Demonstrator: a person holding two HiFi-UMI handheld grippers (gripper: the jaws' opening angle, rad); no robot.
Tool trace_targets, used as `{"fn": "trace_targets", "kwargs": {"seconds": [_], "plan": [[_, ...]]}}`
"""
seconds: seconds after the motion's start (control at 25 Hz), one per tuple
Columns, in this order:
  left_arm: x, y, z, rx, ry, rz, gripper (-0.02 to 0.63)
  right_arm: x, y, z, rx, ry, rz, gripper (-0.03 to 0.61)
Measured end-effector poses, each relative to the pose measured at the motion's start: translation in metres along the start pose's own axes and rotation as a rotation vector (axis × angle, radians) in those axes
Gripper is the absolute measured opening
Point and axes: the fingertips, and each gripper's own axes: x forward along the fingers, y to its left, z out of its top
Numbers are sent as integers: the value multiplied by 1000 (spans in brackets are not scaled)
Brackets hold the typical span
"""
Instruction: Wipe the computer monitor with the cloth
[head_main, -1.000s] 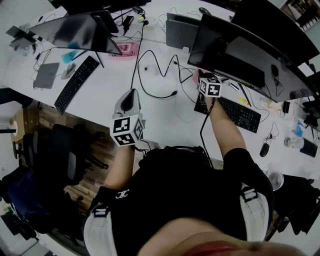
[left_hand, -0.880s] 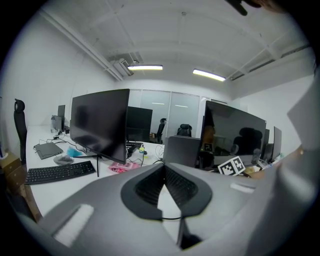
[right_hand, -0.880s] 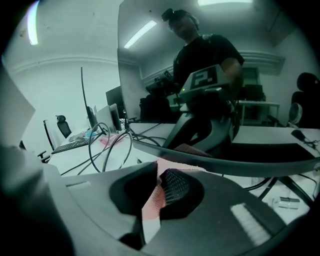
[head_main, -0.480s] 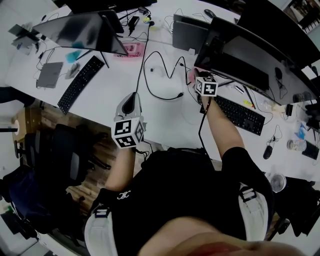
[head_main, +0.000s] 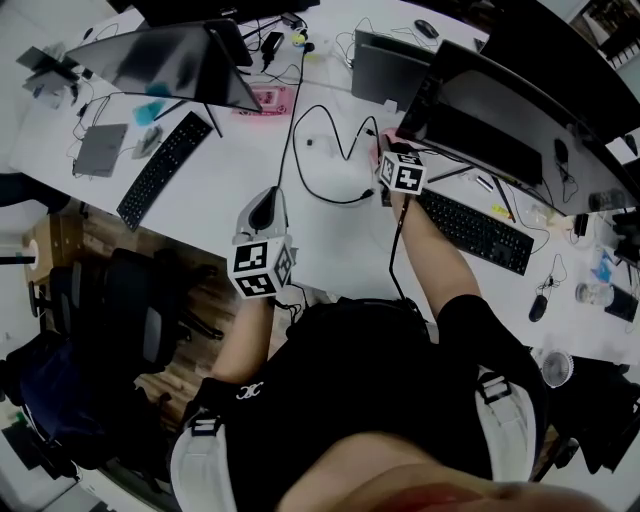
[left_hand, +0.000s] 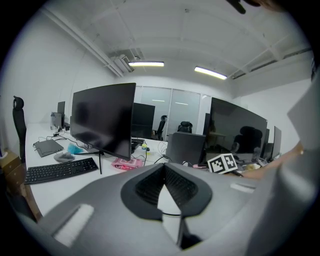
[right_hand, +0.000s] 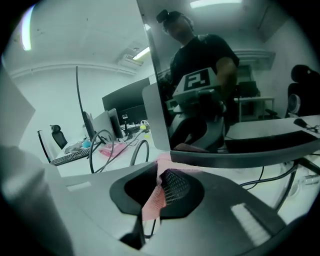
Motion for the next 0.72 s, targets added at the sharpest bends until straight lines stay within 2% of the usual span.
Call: {"fn": "trace_targets", "kwargs": {"seconds": [0.24, 0.48, 0.72], "plan": [[5, 5, -2, -6, 6, -2, 51, -4, 8, 6, 7, -29, 12, 12], [12, -4, 3, 2, -3, -27, 51, -13, 10, 29, 11, -90, -1, 12], [17, -17, 13, 8, -22, -49, 51, -28, 16, 54, -27, -152, -20, 11]]}}
